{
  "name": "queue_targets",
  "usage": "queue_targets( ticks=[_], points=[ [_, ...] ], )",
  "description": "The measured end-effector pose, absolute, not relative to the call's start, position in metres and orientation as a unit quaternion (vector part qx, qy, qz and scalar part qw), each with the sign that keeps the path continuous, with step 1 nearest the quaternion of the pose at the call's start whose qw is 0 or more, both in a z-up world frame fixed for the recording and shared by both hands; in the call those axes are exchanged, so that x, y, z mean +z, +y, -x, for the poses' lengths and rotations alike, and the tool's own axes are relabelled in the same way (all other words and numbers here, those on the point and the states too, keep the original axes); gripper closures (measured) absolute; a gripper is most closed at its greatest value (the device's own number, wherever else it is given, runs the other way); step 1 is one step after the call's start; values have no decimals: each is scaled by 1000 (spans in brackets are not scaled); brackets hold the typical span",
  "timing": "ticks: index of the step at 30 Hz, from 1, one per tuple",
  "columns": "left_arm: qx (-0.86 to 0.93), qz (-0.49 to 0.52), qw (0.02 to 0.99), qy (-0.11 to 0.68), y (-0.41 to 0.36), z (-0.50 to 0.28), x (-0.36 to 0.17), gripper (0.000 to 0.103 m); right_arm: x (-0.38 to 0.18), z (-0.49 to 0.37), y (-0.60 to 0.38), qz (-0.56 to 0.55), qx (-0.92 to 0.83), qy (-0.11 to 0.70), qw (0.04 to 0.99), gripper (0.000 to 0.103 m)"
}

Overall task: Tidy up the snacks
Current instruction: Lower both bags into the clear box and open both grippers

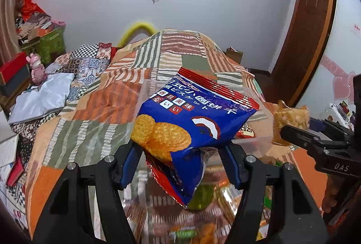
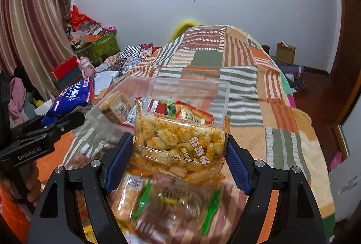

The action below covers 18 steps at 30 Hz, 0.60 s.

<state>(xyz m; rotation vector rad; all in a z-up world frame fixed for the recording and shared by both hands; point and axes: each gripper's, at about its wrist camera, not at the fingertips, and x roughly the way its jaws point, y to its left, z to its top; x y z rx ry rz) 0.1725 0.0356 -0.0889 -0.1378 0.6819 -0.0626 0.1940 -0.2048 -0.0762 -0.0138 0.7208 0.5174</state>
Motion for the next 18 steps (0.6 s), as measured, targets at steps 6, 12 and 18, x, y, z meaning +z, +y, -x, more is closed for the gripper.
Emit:
queue_targets(
  ticks=[6, 12, 18],
  points=[
    [-44, 57, 938, 340, 25, -197, -96, 39, -85, -217, -193, 19, 254, 357, 899, 27],
    [-55, 44, 937, 342, 17, -216, -103, 39, -97, -231, -181, 31, 259, 365, 894, 27],
    [-59, 45, 933, 352, 16, -230, -112, 39, -110, -239, -171, 45, 262, 382, 885, 27]
  ],
)
